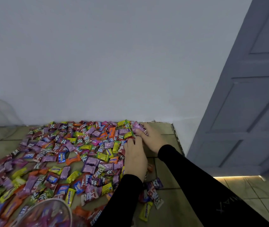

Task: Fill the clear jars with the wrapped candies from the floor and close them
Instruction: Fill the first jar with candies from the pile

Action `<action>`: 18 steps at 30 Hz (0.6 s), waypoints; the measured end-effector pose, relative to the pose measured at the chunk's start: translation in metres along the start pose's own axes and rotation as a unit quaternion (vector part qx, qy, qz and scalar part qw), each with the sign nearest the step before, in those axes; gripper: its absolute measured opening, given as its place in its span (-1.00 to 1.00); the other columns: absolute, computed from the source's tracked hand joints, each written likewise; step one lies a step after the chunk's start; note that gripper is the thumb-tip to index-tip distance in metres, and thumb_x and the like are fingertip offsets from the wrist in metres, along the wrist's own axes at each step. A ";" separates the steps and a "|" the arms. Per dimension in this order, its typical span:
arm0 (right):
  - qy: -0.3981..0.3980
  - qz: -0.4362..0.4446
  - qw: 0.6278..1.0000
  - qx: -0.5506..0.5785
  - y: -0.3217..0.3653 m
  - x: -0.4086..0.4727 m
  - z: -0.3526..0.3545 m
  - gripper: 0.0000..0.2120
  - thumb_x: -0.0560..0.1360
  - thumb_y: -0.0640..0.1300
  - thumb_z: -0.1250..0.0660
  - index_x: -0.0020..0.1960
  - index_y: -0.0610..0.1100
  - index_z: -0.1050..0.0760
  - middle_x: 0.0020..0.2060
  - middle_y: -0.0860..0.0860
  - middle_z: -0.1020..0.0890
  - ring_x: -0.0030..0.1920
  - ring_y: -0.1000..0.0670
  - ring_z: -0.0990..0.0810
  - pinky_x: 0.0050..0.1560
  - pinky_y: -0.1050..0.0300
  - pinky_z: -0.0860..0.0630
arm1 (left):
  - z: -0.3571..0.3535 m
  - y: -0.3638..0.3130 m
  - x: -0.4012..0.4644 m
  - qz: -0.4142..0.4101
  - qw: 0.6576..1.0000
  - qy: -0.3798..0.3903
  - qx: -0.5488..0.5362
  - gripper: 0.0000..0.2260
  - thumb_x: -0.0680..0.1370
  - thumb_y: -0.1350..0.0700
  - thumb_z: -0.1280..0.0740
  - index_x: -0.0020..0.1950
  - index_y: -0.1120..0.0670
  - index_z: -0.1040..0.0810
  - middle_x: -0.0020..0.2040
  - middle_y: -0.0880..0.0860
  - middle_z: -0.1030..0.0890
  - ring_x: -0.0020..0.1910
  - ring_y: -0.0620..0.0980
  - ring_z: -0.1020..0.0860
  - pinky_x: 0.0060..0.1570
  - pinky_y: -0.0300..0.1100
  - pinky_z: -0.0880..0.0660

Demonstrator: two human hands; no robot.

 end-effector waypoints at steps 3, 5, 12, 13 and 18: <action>-0.030 -0.022 0.996 0.078 0.004 -0.006 -0.003 -0.60 0.60 0.08 -0.20 0.33 -0.15 -0.37 0.18 -0.03 -0.55 0.17 0.00 -0.51 0.19 0.04 -0.44 | 0.013 -0.002 0.000 -0.001 1.000 -0.005 -0.024 -0.77 0.53 0.39 -0.16 0.01 0.07 -0.36 -0.01 0.04 -0.35 -0.05 0.02 -0.26 -0.20 -0.20 -0.06; -0.050 -0.021 0.992 0.110 0.006 -0.008 -0.003 -0.70 0.61 0.03 -0.20 0.25 -0.12 -0.41 0.10 -0.02 -0.57 0.11 0.01 -0.53 0.18 0.02 -0.46 | 0.022 -0.002 0.000 -0.002 0.999 -0.013 -0.037 -0.75 0.49 0.42 -0.18 0.00 0.08 -0.39 -0.03 0.02 -0.33 -0.07 0.00 -0.25 -0.21 -0.19 -0.05; -0.070 -0.028 0.973 0.217 0.025 -0.019 -0.006 -0.75 0.63 -0.04 -0.15 0.20 -0.20 -0.38 -0.16 -0.03 -0.54 -0.38 0.20 -0.55 -0.39 0.41 -0.44 | 0.044 -0.003 0.001 0.009 0.996 -0.047 -0.068 -0.73 0.49 0.41 -0.18 -0.06 0.04 -0.31 -0.05 0.03 -0.35 -0.07 0.01 -0.25 -0.18 -0.20 -0.12; -0.081 -0.024 0.971 0.225 0.028 -0.020 -0.006 -0.70 0.63 -0.03 -0.15 0.24 -0.22 -0.37 -0.10 -0.07 -0.55 -0.34 0.18 -0.57 -0.38 0.40 -0.45 | 0.049 -0.004 0.001 0.014 0.996 -0.054 -0.072 -0.74 0.50 0.41 -0.19 -0.05 0.05 -0.33 -0.04 0.03 -0.35 -0.06 0.01 -0.26 -0.18 -0.20 -0.12; -0.123 -0.015 0.956 0.267 0.051 -0.035 0.004 -0.82 0.64 -0.02 -0.15 0.16 -0.09 -0.38 -0.10 0.03 -0.51 -0.17 0.13 -0.49 -0.20 0.31 -0.50 | 0.073 -0.021 -0.003 0.016 0.990 -0.072 -0.120 -0.74 0.50 0.43 -0.19 -0.03 0.07 -0.35 -0.03 0.02 -0.33 -0.04 0.03 -0.30 -0.16 -0.22 -0.16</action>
Point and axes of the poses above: each hand's wrist, its own x-axis towards the middle knuckle, its own z-axis out of the back of the hand, y = z × x, the point moved 4 cm from there along x, towards the middle knuckle
